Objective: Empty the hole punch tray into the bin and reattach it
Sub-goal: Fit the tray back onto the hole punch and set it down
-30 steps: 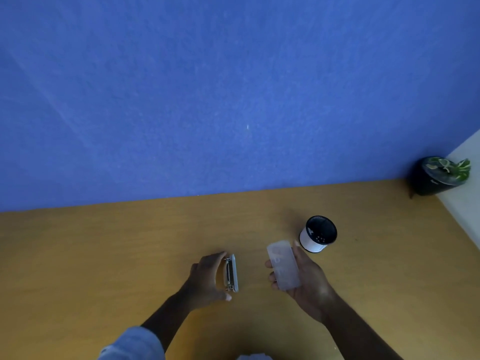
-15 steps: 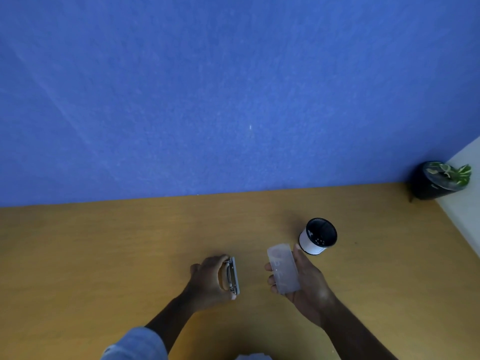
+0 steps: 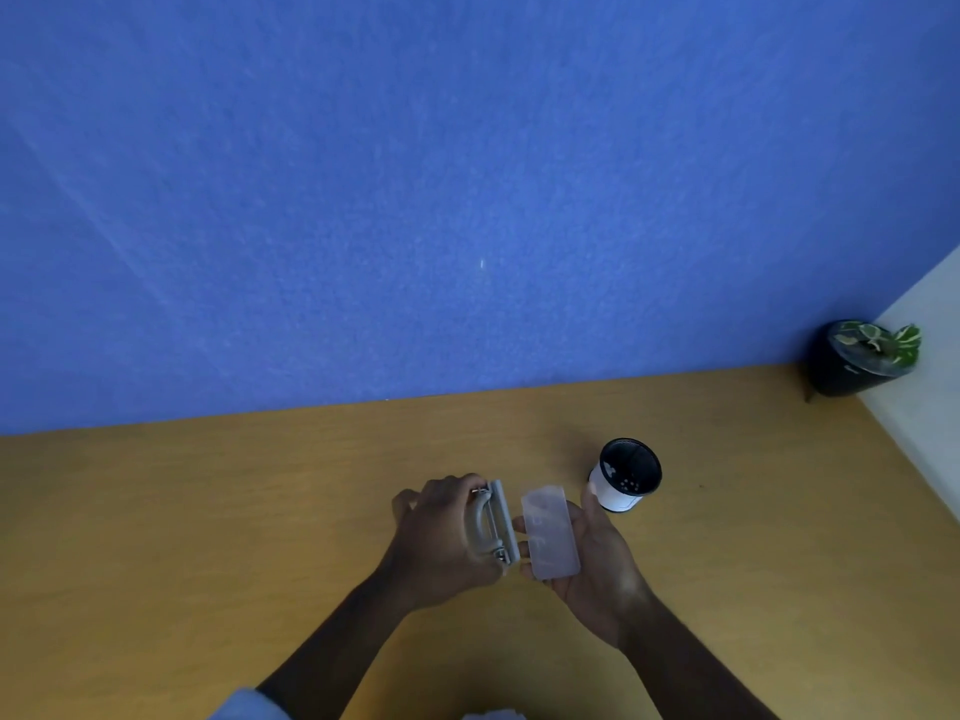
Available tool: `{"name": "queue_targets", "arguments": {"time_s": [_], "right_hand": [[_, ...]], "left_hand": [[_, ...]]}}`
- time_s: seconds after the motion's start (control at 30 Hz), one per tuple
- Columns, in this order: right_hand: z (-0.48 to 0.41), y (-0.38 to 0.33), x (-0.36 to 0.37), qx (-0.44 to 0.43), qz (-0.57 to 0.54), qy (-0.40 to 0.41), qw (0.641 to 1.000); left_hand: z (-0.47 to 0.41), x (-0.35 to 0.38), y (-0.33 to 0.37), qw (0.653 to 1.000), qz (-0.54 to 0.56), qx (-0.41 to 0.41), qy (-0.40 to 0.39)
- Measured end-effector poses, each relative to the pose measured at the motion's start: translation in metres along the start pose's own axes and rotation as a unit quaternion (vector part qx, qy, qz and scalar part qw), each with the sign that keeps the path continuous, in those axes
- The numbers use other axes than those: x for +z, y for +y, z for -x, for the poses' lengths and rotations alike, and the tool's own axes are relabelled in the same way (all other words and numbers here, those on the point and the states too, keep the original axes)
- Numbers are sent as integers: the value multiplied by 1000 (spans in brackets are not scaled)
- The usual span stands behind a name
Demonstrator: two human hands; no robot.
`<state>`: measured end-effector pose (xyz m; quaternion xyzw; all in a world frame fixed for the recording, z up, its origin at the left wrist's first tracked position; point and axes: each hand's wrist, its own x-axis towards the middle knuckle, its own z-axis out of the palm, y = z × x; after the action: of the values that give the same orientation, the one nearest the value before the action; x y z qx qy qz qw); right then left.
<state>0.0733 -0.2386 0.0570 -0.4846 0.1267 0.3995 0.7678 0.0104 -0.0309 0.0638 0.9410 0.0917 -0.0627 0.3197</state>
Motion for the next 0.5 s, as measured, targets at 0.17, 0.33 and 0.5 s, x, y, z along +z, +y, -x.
{"name": "queue_targets", "arguments": {"time_s": [0.17,0.33,0.5], "right_hand": [[1,4,1,-17,22,-18,999],[0,7,2,-3,36,-9,999],[1,8,5,-7,10,0,1000]], "left_hand": [[2,-1,28,997,-63,44,22],[6,2,49,992,-112,57,21],[10,8,60,990,-131,56,7]]}}
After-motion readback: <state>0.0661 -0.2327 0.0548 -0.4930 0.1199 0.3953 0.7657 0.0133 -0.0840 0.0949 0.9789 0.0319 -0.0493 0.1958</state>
